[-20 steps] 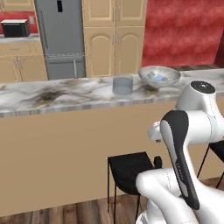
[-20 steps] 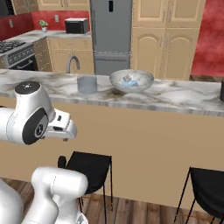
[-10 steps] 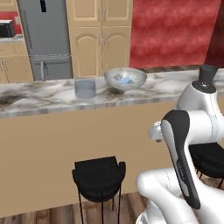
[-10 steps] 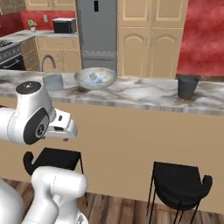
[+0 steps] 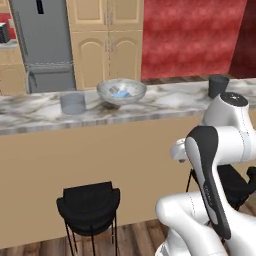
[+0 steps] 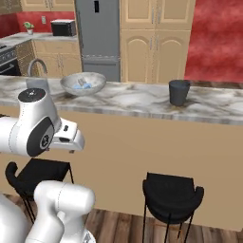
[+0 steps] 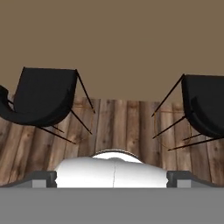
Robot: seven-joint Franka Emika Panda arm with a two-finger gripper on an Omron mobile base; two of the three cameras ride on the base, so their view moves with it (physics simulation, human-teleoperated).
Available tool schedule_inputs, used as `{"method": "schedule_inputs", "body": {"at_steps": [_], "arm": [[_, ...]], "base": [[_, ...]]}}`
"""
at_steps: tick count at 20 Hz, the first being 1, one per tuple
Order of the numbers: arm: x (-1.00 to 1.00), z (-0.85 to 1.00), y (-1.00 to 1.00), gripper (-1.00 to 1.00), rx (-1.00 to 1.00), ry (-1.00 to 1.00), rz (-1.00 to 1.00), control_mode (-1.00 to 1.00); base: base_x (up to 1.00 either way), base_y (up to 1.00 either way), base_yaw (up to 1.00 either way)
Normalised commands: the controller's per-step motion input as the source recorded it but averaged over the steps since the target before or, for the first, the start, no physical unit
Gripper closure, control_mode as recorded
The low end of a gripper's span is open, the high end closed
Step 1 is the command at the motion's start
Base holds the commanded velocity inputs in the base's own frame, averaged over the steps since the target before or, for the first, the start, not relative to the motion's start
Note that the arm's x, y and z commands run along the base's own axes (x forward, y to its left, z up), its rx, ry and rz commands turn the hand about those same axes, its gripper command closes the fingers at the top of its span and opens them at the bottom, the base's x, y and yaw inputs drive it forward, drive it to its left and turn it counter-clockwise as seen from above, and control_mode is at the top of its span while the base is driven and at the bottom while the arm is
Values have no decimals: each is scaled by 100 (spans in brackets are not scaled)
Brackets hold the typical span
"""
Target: There are four ice cubes in the ice bowl. Place two ice cubes in each glass of water.
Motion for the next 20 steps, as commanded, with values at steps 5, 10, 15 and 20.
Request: {"method": "schedule_inputs", "body": {"at_steps": [5,10,15,20], "arm": [[0,0,0,-100,0,0,0,100],[0,0,0,-100,0,0,0,100],[0,0,0,-100,0,0,0,100],[0,0,0,-100,0,0,0,100]], "base": [[33,-9,0],[50,-1,0],[45,-9,0],[48,-15,0]]}}
